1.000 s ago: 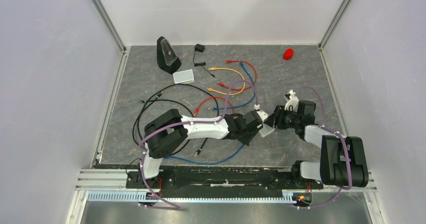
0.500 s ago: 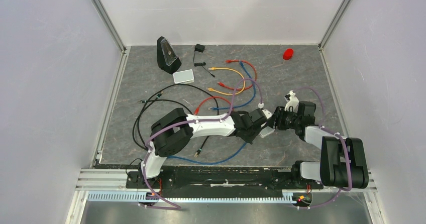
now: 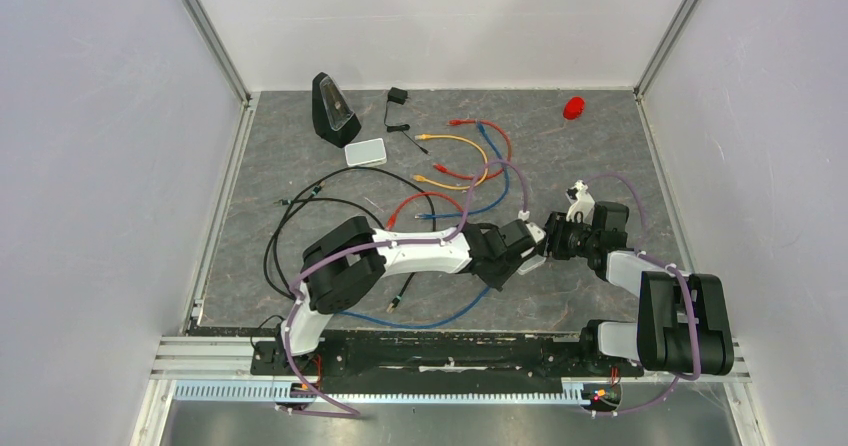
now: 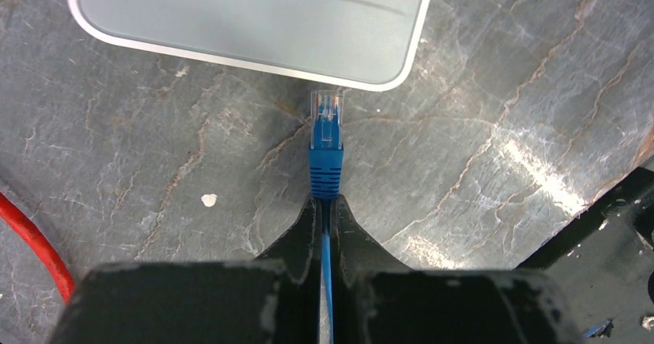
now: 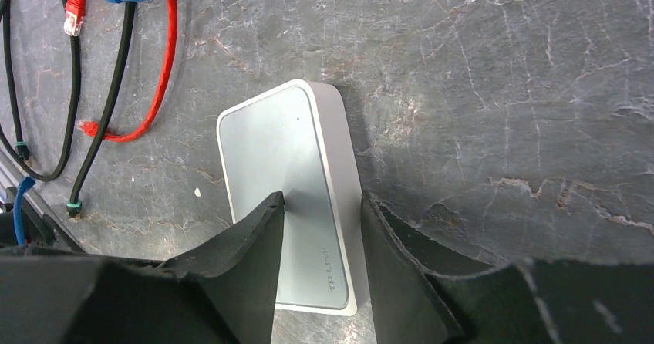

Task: Insert the plug into the switch port
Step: Insert the connector into the switch port.

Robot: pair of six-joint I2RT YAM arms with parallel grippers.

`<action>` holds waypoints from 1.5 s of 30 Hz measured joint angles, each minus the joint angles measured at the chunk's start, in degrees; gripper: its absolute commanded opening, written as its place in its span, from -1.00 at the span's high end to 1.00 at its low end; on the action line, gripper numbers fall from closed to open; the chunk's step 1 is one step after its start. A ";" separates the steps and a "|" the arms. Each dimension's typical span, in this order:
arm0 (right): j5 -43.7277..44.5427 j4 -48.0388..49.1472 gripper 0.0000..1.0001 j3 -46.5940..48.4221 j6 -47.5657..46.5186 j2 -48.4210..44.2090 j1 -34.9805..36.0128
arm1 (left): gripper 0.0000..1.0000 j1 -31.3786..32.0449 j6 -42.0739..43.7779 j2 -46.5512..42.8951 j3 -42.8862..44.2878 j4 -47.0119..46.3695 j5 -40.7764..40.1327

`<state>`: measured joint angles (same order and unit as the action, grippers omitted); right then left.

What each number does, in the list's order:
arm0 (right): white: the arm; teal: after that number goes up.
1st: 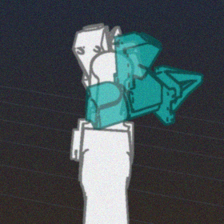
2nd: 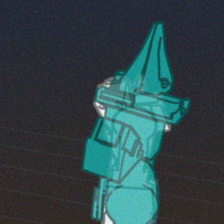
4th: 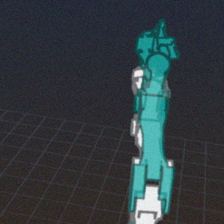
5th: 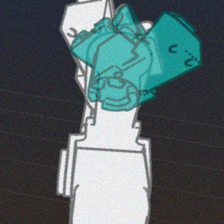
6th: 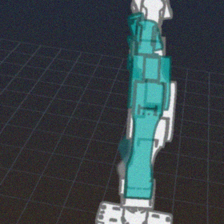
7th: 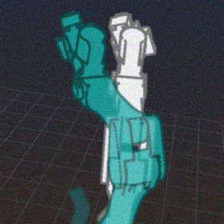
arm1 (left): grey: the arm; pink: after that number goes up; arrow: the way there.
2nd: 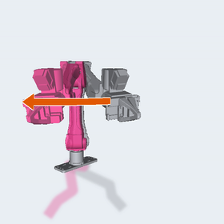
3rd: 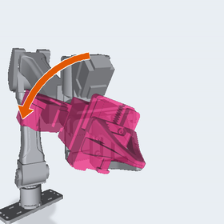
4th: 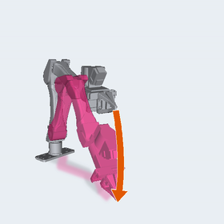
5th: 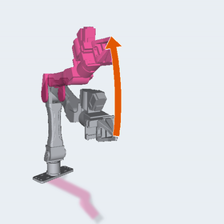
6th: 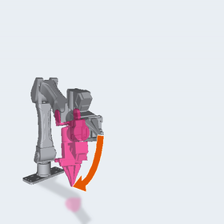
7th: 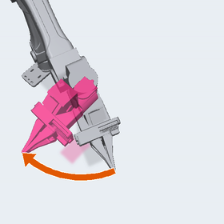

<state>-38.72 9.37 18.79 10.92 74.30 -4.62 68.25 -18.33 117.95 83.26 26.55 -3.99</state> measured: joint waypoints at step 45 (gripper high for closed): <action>0.39 21.97 0.23 -13.55 11.32 -3.98 -0.92 | 0.95 1.64 3.69 1.44 1.64 -0.02 -3.48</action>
<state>-38.33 31.33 5.23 22.24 70.32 -5.54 69.89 -14.63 119.39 84.90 26.52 -7.46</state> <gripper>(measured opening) 0.387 0.044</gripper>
